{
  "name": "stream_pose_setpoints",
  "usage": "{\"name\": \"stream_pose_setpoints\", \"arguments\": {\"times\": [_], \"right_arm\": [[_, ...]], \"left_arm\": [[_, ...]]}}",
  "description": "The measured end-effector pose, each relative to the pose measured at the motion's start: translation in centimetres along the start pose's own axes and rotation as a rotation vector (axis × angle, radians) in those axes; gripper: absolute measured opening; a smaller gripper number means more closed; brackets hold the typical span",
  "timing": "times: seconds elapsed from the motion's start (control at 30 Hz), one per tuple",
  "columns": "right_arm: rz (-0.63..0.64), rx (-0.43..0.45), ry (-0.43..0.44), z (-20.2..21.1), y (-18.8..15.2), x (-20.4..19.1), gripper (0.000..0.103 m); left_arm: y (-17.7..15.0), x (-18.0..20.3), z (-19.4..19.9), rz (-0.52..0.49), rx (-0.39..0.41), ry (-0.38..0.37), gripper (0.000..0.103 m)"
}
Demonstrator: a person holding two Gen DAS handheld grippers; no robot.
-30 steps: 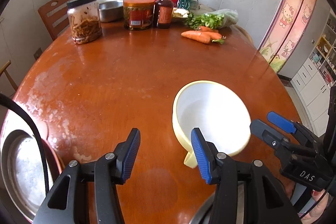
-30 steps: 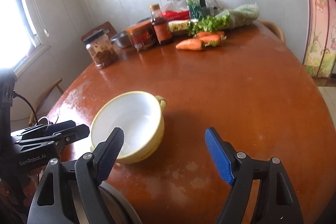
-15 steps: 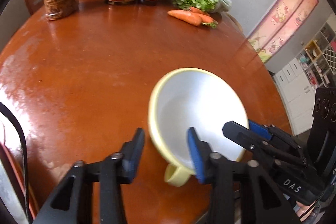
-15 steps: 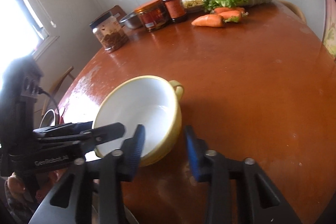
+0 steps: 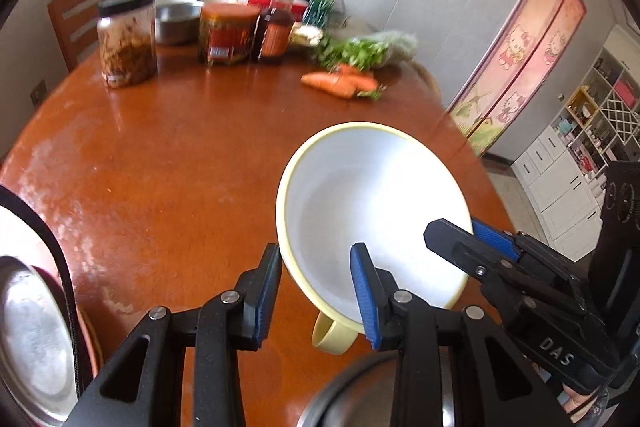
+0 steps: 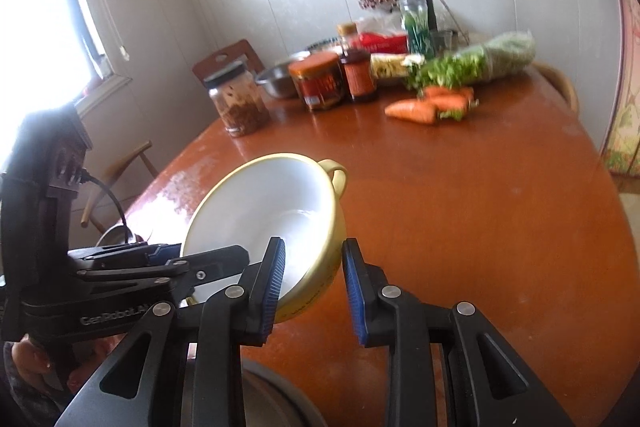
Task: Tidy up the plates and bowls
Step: 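Lift the white bowl with both tools and lower it into the steel bowl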
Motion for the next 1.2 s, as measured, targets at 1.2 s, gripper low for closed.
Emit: {"name": "stream_pose_setpoints", "arguments": {"times": [1.2], "right_arm": [[0.082, 0.030, -0.010, 9.1, -9.4, -2.4, 0.033]], "left_arm": [[-11.5, 5.9, 5.2, -0.242, 0.021, 0.092, 0.036]]}}
Point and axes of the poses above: each gripper's, at about its wrist camera, not at the fingertips, and z roughly against the way its jaws point, x to its right, y to its top, the point moved 4 cm from there along -z, roughly the way its jaws point, and after that the axes turned 4 degrees about -z, right-handed, at the moved point
